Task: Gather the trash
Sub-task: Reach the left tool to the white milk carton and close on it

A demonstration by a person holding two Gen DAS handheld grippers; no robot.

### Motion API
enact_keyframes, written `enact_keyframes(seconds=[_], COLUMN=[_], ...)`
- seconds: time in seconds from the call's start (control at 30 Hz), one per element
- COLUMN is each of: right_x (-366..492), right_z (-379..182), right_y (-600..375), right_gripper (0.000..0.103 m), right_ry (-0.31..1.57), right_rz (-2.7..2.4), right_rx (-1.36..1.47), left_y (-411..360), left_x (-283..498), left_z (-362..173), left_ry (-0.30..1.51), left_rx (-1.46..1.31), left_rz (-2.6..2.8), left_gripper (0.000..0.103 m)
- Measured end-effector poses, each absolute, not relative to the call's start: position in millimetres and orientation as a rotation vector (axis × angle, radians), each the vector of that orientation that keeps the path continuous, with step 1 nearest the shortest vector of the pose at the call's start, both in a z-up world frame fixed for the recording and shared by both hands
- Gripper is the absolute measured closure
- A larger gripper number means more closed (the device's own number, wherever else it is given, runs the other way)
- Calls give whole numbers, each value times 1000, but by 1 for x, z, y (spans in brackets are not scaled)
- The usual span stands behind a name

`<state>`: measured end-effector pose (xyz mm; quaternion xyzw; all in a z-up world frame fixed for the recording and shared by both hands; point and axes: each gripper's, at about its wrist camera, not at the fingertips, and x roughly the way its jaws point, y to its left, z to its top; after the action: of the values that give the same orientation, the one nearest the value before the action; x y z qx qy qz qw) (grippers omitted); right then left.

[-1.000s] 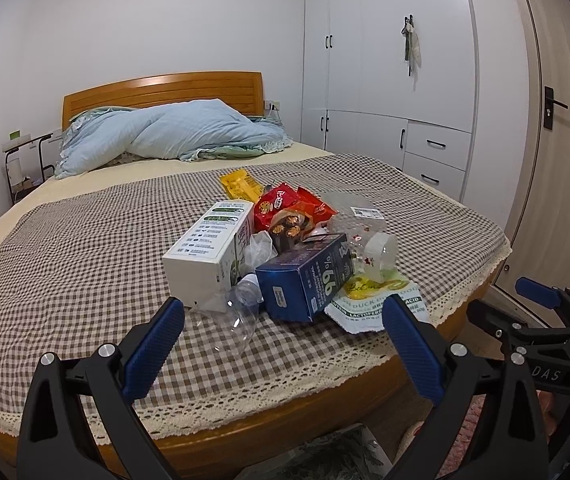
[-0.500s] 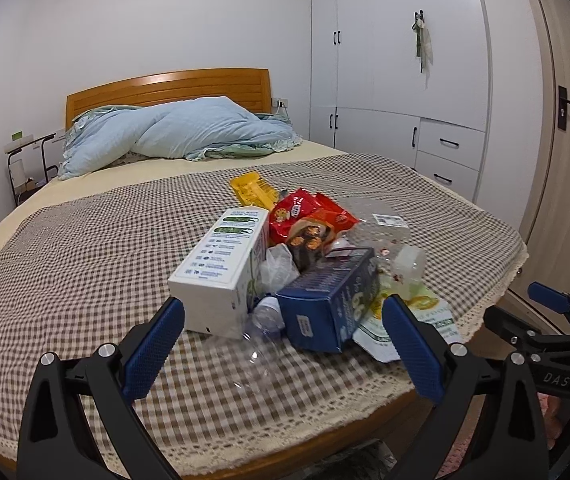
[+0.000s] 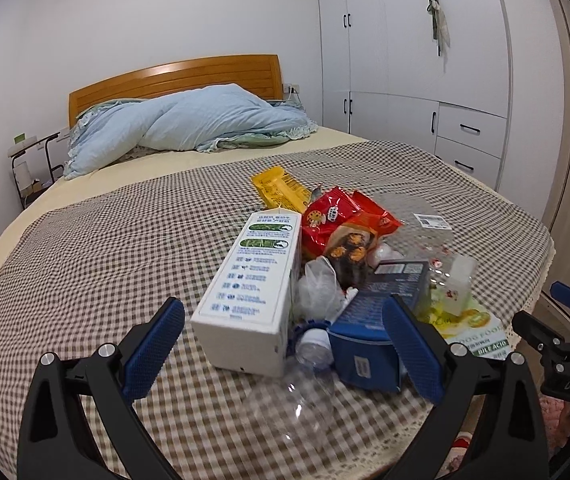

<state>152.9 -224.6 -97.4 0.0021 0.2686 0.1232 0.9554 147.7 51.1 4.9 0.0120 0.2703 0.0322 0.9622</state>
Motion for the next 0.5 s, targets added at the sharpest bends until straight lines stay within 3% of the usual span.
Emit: enact_keyframes(seconds=[0.5], right_x=[194], right_z=[-109], right_y=[-223], right_gripper=[6], right_ry=[545], right_rz=[234], right_rx=[-27], left_y=[83], left_x=[219], left_z=[9], left_ry=[643], left_rx=[47], left_rz=[91], left_gripper=[7])
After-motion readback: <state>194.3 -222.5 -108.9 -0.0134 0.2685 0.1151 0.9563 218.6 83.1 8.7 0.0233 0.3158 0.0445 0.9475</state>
